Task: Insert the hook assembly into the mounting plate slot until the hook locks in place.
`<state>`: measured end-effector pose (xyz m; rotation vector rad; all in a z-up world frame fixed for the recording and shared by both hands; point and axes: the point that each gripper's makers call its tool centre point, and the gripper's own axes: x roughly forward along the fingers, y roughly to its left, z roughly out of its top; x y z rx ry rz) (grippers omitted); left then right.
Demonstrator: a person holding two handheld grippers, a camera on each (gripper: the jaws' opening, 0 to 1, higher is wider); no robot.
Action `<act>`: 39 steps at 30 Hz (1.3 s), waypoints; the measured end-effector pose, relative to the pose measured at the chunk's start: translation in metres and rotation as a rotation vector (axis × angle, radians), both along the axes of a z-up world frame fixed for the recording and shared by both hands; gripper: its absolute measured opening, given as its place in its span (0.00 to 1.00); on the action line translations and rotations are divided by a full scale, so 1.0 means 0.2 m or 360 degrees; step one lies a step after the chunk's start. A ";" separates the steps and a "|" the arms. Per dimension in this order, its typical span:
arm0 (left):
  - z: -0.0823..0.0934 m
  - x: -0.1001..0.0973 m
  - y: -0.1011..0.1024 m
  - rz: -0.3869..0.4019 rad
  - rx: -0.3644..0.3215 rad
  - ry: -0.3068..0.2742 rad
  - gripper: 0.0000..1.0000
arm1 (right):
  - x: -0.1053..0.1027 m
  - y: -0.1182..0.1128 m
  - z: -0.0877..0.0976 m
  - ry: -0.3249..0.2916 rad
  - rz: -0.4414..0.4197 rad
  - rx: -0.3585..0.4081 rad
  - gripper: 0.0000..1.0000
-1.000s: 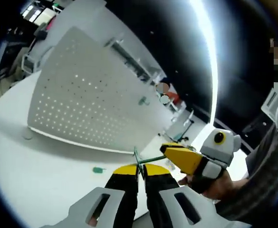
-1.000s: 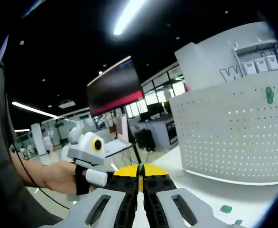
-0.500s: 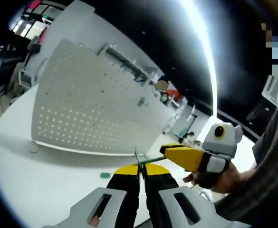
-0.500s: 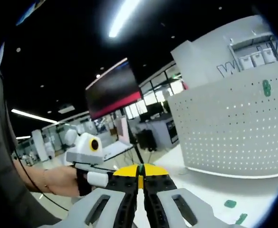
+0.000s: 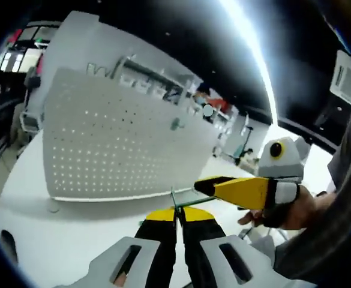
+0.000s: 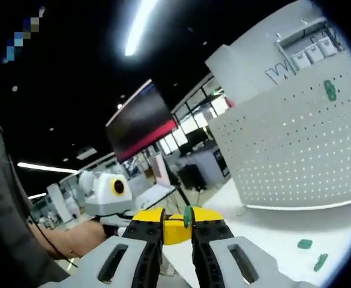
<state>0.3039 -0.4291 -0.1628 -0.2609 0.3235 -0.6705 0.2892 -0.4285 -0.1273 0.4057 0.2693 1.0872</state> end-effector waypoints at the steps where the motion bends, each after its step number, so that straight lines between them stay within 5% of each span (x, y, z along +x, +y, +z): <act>1: -0.01 0.01 0.02 0.0016 0.0049 -0.0007 0.01 | 0.00 0.00 0.00 0.0005 -0.0002 0.0000 0.16; 5: -0.01 0.03 0.07 0.0060 0.0215 -0.0067 0.01 | 0.02 -0.03 -0.03 0.0096 -0.0034 -0.0006 0.18; 9: 0.01 0.04 0.08 0.0084 0.0332 -0.0143 0.01 | 0.05 -0.06 -0.04 0.0316 -0.0073 0.0157 0.14; 12: 0.00 0.03 0.07 0.0089 0.0366 -0.0154 0.01 | 0.05 -0.06 -0.07 0.0243 -0.0097 0.0047 0.12; 20: 0.00 0.03 0.03 0.0062 0.0383 -0.0181 0.01 | 0.05 -0.02 -0.10 0.0229 -0.0097 -0.0031 0.07; 39: 0.01 0.04 0.00 0.0061 0.0400 -0.0213 0.01 | 0.07 -0.04 -0.10 0.0206 -0.0143 -0.0059 0.04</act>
